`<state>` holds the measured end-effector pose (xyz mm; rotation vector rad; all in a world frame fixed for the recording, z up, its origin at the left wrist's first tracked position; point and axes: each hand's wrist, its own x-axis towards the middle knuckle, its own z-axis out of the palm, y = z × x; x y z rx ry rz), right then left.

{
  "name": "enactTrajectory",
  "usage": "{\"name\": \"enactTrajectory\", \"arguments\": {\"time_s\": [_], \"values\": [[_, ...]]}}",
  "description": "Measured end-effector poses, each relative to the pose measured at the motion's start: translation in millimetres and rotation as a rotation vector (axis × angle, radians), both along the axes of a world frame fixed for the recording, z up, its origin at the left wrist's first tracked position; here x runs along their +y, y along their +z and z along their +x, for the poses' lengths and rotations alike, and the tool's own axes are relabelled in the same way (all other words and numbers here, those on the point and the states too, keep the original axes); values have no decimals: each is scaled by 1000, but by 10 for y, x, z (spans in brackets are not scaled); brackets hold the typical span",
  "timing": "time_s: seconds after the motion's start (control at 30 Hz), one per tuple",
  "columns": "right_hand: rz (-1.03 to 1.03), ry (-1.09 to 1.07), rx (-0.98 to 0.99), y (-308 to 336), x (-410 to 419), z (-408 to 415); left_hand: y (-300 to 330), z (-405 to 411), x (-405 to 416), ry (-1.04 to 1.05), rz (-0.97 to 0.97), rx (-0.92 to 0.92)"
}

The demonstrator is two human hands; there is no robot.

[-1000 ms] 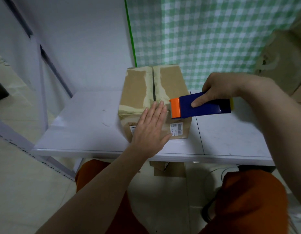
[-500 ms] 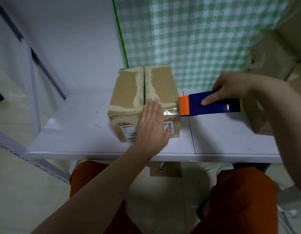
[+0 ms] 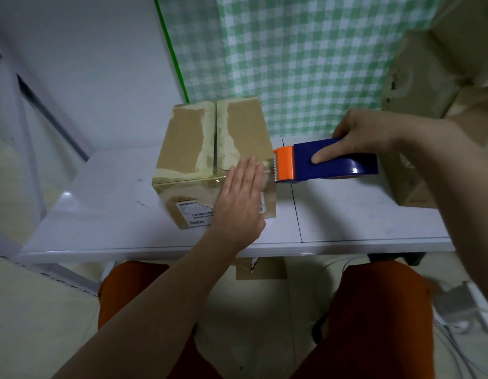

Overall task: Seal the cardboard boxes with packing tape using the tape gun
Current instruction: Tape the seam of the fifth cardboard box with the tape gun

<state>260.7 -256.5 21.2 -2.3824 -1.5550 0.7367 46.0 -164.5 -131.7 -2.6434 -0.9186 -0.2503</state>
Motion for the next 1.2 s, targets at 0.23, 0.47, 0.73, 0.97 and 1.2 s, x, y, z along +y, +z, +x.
{"name": "enactTrajectory", "arguments": {"time_s": [0.23,0.47,0.73,0.97,1.2], "values": [[-13,-88,-164,32,-288,304,39,62,-25,35,-38,-26],[-20,-88,-191,-210,-242,277,278,288,-139,68,-223,-405],[-78,-58,-373,-317,-132,-37,276,633,11,139,-210,-272],[24,-39,-660,-673,131,-415,244,571,4,130,-175,-272],[27,-282,-437,-1316,137,-225,233,575,26,133,-135,-218]]}}
